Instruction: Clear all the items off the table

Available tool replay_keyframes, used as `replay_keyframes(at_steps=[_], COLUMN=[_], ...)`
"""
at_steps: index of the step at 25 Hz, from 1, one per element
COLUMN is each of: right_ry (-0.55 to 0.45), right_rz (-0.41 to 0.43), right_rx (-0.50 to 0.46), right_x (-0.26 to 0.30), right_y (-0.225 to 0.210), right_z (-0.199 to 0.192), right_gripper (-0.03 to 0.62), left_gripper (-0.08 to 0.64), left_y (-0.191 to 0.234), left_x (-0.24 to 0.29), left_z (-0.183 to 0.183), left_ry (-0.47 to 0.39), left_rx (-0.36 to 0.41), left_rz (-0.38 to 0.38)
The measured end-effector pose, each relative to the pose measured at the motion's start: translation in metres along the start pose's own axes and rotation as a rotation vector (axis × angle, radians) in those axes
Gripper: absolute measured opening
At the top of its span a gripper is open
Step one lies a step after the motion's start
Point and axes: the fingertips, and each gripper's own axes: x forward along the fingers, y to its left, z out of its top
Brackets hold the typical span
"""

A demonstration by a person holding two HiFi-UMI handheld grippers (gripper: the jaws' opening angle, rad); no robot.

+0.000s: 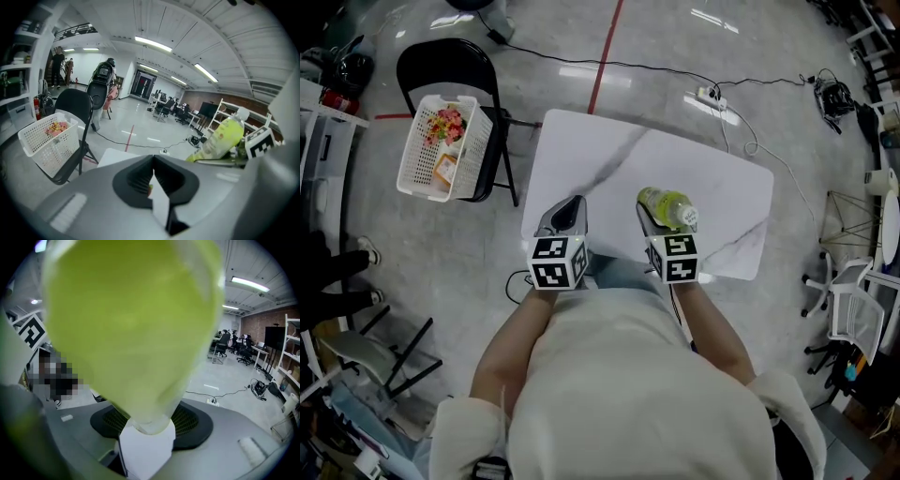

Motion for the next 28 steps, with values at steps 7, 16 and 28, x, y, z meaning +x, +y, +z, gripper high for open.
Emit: replay_keyframes(at_steps=[7,16,28], right_ry=[0.002,-0.001,0.003], right_rz=[0.085,0.174,0.283], right_rx=[-0.033,-0.101,-0.187], right_x=[0.014,0.045,0.080], right_y=[0.078,0.175,0.293], right_z=[0.030,0.063,0.097], right_gripper=[0.272,0.272,0.272], left_gripper=[0.009,0.009,0.009], left_y=[0.065,0.152,0.259], left_x=[-0.038,-0.085,-0.147], left_z=[0.010,0.015,0.008], left_ry=[-0.011,-0.028,-0.056], left_rx=[-0.008,-0.049,-0.131], left_rz=[0.037,0.096,0.184])
